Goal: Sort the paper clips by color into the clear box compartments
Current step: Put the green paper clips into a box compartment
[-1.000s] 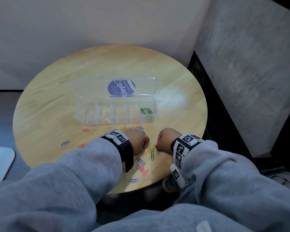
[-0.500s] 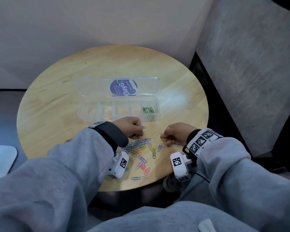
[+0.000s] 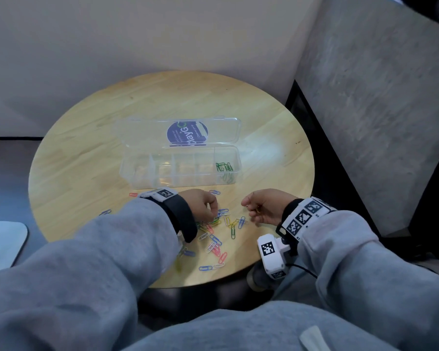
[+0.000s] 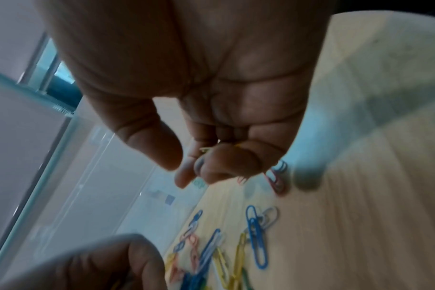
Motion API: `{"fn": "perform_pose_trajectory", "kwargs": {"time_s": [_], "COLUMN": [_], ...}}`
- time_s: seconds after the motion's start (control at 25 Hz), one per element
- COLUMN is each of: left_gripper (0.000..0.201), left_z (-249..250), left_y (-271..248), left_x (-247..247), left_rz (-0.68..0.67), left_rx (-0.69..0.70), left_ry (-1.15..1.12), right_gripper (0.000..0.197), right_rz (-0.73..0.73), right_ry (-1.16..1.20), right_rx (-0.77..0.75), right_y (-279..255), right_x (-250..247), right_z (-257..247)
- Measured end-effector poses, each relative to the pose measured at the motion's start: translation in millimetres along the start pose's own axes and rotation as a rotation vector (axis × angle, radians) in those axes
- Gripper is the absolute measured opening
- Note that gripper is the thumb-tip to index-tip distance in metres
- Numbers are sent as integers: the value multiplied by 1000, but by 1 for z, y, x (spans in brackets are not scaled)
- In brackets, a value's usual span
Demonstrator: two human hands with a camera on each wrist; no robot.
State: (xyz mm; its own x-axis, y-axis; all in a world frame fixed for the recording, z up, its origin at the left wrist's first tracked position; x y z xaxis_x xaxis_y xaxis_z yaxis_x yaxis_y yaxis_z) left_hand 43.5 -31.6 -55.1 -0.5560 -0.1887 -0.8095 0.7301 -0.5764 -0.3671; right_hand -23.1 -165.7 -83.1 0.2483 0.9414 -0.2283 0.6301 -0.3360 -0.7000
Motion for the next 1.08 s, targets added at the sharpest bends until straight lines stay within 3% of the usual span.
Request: {"fn": "perform_pose_trajectory", "kwargs": {"time_s": [0.16,0.32,0.72,0.84,1.0,1.08], "left_gripper": [23,29,11,16,20,22], "left_z": [14,14,3,-1,-13,-20], "left_y": [3,10,16,14,8,6], "left_x": [13,20,23,24,-1,-13], "left_rz": [-22,-13,-11,-6,52,61], "left_rx": [87,115,83,55,-100,-174], "left_ry": [263,371,314,206,-216,-453], "right_gripper": [21,19,13,7,8,12], "right_rz": [36,121,114,121,113,111], "right_ry": [-410,-786,-1061,-1067,-1045,-892], "right_rx": [-174,-287,-424,-384,-340,-289], "right_y": [-11,-18,-11,-9,-8,-6], "right_x": [4,10,34,31,26,20], "right_z": [-11,-15,-20,-14,-10,-11]}}
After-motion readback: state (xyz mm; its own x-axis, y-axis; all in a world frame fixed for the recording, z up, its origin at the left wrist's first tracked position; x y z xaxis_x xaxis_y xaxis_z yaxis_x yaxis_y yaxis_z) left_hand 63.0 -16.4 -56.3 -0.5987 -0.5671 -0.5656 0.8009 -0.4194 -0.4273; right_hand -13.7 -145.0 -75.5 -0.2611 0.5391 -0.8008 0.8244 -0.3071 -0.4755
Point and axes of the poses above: each hand's wrist, its own y-axis towards the middle knuckle, its own x-axis out of the palm, z = x × y, the point moved 9 cm from there along y, towards the middle knuckle, and after that the axes turned 13 degrees about z, right-handed, at the moved point
